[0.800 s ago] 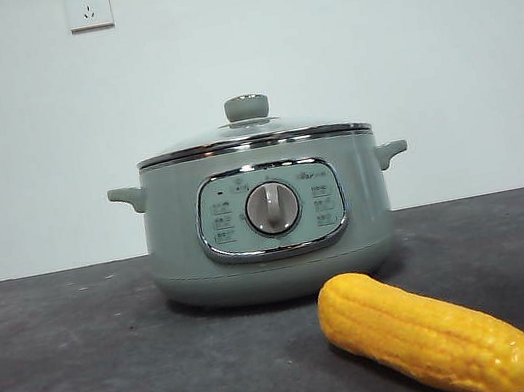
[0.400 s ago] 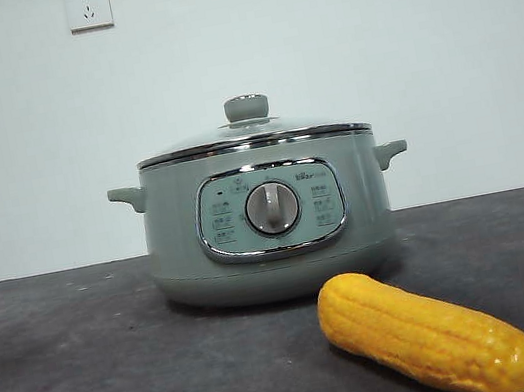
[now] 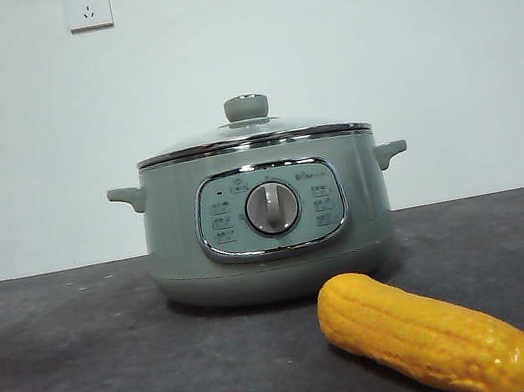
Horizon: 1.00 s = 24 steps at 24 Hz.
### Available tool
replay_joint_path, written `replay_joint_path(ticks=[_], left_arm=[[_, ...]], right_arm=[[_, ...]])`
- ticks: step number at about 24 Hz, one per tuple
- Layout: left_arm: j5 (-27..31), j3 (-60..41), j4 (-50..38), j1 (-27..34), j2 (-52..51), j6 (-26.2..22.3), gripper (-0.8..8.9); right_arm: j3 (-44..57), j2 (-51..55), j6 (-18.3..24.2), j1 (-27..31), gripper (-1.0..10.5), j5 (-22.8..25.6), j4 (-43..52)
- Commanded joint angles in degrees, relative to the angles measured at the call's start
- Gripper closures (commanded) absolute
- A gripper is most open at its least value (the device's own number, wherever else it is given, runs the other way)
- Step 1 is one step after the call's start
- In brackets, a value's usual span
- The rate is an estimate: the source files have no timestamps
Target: Pick up the corn,open the lid,put the corn in the pot,close the lid
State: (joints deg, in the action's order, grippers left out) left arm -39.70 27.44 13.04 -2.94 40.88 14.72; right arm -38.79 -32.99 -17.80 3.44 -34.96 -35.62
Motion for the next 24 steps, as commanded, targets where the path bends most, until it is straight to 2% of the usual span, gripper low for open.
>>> replay_joint_path(ticks=[1, 4, 6, 8, 12, 13, 18, 24], left_arm=[[-2.14, 0.42, -0.22, 0.11, 1.46, 0.55, 8.17], [-4.66, 0.72, -0.24, 0.11, 2.38, 0.55, 8.17], [-5.97, 0.98, -0.28, 0.11, 2.67, 0.52, 8.17], [-6.95, 1.22, -0.35, 0.11, 2.75, 0.48, 8.17], [-7.23, 1.22, -0.39, 0.11, 2.75, 0.46, 8.17], [-7.23, 1.22, -0.37, 0.11, 2.75, 0.46, 8.17], [-7.23, 1.22, -0.15, 0.11, 2.75, 0.2, 8.17], [-7.21, 1.22, 1.77, 0.09, 2.75, -0.39, 8.17]], right_arm=[[-1.84, -3.04, 0.81, -0.26, 9.4, -2.16, -0.72], [-3.93, -6.51, 2.6, -1.84, 9.3, -2.21, -2.45], [-5.44, -8.81, 3.98, -3.69, 8.6, -2.23, -3.87], [-6.93, -11.34, 5.51, -6.12, 8.2, -2.16, -5.53], [-9.75, -17.22, 6.29, -12.76, 8.1, -1.6, -7.37], [-10.36, -18.49, 6.29, -14.51, 7.9, -0.57, -7.74], [-13.7, -25.62, 5.64, -25.14, 4.6, 8.79, -9.79], [-18.78, -37.4, 3.58, -38.47, 4.4, 18.99, -13.18]])
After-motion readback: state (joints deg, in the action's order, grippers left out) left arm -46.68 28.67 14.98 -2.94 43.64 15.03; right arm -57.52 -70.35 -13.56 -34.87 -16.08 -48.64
